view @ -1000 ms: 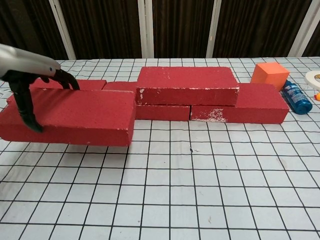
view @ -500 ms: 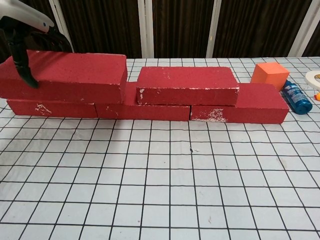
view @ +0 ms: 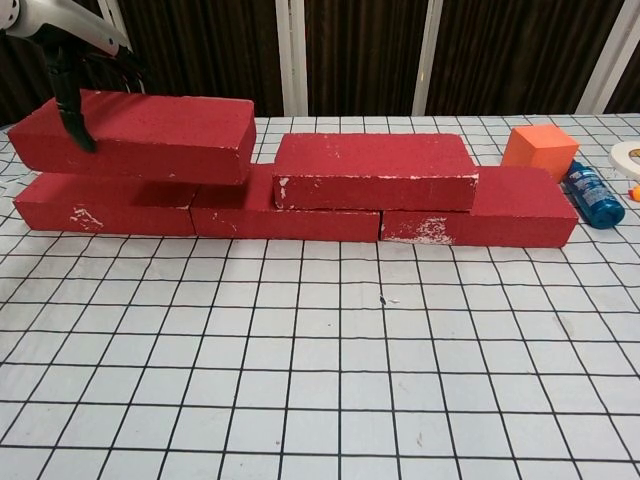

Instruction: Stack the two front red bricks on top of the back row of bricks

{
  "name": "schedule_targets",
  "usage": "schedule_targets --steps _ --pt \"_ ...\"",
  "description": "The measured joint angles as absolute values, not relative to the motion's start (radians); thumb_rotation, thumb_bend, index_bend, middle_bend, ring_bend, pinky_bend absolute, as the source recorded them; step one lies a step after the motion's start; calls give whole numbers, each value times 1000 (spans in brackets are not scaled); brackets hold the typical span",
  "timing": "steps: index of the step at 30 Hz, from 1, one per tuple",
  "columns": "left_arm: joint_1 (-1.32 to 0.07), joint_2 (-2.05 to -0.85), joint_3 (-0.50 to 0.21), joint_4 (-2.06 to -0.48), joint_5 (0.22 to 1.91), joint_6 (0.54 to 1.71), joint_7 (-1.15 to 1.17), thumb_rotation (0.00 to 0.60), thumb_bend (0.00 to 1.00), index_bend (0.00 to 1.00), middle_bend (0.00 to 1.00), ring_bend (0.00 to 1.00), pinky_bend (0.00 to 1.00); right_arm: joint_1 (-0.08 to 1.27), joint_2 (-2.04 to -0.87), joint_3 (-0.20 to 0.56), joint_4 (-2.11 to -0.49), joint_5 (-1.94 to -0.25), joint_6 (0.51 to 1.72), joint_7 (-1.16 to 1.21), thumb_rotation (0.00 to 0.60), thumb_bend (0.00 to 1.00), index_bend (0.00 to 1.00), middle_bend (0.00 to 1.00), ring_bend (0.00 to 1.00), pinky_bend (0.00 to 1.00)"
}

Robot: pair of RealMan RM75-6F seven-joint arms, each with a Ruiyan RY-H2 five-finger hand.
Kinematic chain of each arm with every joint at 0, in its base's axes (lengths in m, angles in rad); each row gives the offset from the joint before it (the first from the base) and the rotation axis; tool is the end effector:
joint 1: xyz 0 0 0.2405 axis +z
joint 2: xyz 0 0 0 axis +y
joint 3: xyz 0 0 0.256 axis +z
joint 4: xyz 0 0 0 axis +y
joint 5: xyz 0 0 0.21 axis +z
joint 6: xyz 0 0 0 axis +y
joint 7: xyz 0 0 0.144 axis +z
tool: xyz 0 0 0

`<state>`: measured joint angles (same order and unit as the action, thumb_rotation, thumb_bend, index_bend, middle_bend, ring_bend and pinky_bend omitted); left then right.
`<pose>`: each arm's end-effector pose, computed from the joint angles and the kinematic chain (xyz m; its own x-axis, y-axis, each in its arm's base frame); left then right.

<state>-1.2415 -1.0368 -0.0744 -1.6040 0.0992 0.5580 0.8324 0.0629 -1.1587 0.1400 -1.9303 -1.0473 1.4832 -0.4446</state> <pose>-0.1135 0.4322 0.1171 0.6484 0.4684 0.6002 0.7421 -0.2131 -0.6355 -0.2996 -0.1748 0.1425 0.4004 -0.1219 0.9082 -0.8265 0.3801 0.4153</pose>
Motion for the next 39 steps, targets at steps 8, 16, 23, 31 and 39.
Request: schedule_targets --steps 8,16,23,31,39 --pt "-1250 -1100 -38 -1458 201 490 734 600 0 260 160 0 86 68 -1169 148 -1929 -1020 1499 -461 600 183 32 0 0 0" --pt "-1261 -1186 1 -1335 286 422 623 600 0 260 160 0 86 72 -1174 151 -1926 -1005 1506 -471 600 184 32 0 0 0" --pt "-1277 -1239 35 -1269 328 402 545 600 0 260 160 0 86 76 -1176 148 -1925 -1005 1506 -474 600 184 32 0 0 0" --pt "-1305 -1253 70 -1271 364 420 483 600 0 255 160 0 84 75 -1170 146 -1927 -1007 1507 -463 600 184 32 0 0 0" --pt "-1341 -1260 125 -1280 321 449 462 600 0 247 160 0 61 74 -1161 144 -1929 -1010 1505 -448 600 184 32 0 0 0"
